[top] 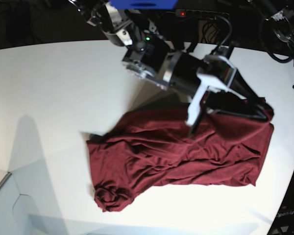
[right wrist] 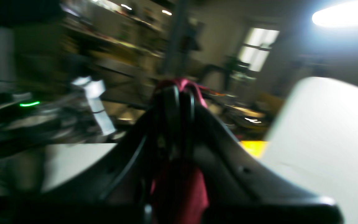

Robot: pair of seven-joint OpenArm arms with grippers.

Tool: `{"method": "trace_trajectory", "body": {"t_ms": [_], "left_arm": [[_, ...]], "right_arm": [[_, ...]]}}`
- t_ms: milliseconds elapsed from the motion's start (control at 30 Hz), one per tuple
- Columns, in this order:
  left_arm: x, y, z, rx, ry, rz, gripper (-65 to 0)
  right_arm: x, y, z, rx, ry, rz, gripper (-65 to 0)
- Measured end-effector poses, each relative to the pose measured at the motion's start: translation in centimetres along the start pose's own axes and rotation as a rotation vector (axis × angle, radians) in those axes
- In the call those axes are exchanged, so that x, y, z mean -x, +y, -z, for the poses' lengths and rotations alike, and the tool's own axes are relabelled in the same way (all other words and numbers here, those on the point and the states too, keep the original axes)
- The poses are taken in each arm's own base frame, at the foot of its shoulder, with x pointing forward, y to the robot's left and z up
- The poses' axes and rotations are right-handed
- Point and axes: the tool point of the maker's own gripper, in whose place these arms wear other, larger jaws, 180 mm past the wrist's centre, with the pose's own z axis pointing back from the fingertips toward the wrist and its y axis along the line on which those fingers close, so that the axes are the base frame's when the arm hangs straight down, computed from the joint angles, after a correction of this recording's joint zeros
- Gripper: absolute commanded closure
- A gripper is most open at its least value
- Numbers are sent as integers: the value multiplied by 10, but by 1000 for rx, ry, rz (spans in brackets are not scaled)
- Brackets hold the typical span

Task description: Layout the t-shirt on the table in an organized manner, then fold the t-shirt properly

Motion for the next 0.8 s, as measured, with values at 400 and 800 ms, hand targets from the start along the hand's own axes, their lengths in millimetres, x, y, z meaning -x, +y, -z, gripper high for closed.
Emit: {"method": "trace_trajectory", "body": {"t_ms": [400, 800], "left_arm": [[-35, 0, -5, 8, -89, 22, -218], [5, -8, -13, 14, -10, -28, -218]], "right_arm": [[124, 65, -6, -159, 315, 140, 0], [140, -1, 0, -61, 339, 57, 0]]}}
